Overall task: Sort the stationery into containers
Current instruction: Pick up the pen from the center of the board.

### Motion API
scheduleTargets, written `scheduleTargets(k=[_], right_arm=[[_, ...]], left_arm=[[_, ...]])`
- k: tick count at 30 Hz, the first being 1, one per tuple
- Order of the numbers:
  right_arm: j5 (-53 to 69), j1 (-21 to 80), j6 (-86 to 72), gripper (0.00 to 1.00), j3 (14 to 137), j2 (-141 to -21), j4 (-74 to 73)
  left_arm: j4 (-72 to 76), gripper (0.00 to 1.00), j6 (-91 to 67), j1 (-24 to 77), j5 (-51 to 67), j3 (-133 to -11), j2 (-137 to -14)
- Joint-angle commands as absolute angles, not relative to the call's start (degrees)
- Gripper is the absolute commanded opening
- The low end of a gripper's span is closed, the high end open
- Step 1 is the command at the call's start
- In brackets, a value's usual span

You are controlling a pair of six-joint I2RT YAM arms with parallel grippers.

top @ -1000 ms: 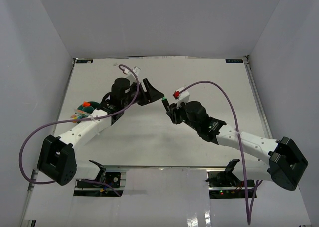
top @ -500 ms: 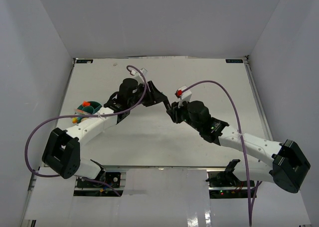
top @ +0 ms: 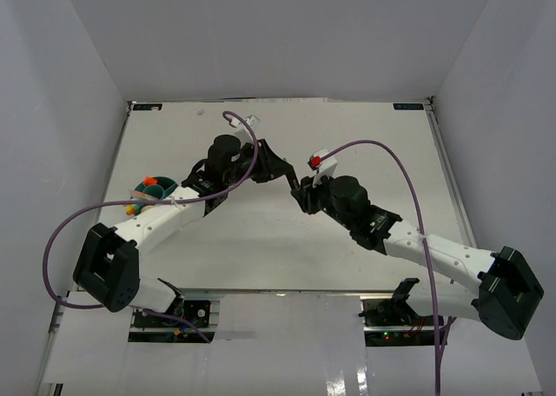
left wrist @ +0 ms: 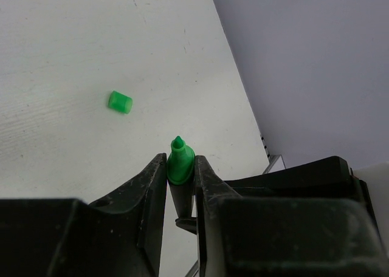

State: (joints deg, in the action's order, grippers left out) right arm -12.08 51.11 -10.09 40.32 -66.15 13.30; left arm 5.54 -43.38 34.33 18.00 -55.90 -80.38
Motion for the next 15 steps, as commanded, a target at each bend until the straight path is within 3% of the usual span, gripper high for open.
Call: scheduleTargets(k=[1, 3, 6, 12, 15], right_arm=[[-10.2, 51.59, -9.67, 0.26, 39.99, -64.08, 16.35], [-9.67, 51.5, -9.14, 0.43, 39.64, -63.72, 15.73], [-7.14, 50.72, -8.88, 0.61, 38.67, -62.06, 14.86], [9.18, 44.23, -8.0, 0.84, 37.79, -60.03, 12.66], [19.1, 39.14, -8.0, 0.9, 37.71, -59.59, 12.39]], left_arm=[[9.13, 0.15, -41.4, 34.89, 19.77, -56.16, -79.1], [9.84, 0.11, -39.65, 34.89, 20.04, -55.46, -78.31], [11.16, 0.08, -36.66, 34.89, 20.92, -54.5, -77.0], [15.11, 0.06, -30.42, 34.8, 26.1, -52.12, -75.06], [17.57, 0.05, -27.52, 34.8, 29.43, -50.89, -73.83]])
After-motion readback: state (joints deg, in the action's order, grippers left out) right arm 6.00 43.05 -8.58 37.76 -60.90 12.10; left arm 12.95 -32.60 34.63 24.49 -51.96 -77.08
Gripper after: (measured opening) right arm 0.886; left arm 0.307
